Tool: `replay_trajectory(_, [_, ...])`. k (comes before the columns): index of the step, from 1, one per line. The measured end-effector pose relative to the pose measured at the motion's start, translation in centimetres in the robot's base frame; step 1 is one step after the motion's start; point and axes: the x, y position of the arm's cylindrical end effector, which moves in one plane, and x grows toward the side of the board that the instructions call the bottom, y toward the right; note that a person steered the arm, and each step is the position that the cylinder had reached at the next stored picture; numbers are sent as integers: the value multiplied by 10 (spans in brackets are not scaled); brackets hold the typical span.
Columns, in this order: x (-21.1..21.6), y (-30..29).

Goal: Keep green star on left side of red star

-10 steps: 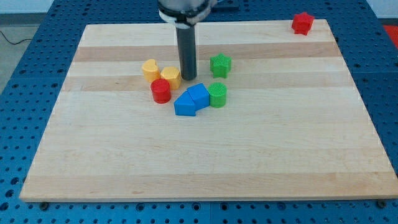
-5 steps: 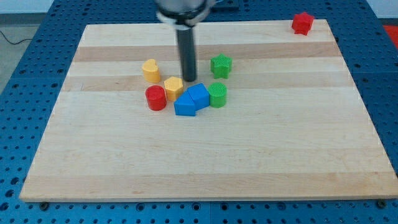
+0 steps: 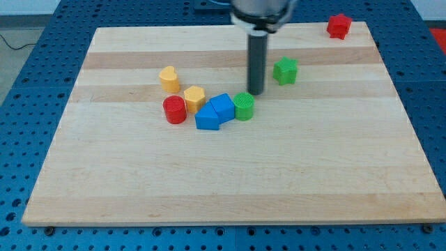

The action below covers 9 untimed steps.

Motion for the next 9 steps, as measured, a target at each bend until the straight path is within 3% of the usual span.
replay_trajectory(2, [-68,39])
replay_trajectory(4, [-2,18])
replay_trajectory(5, [-19,55])
replay_trajectory(7, [-88,68])
replay_trajectory(9, [-23,84])
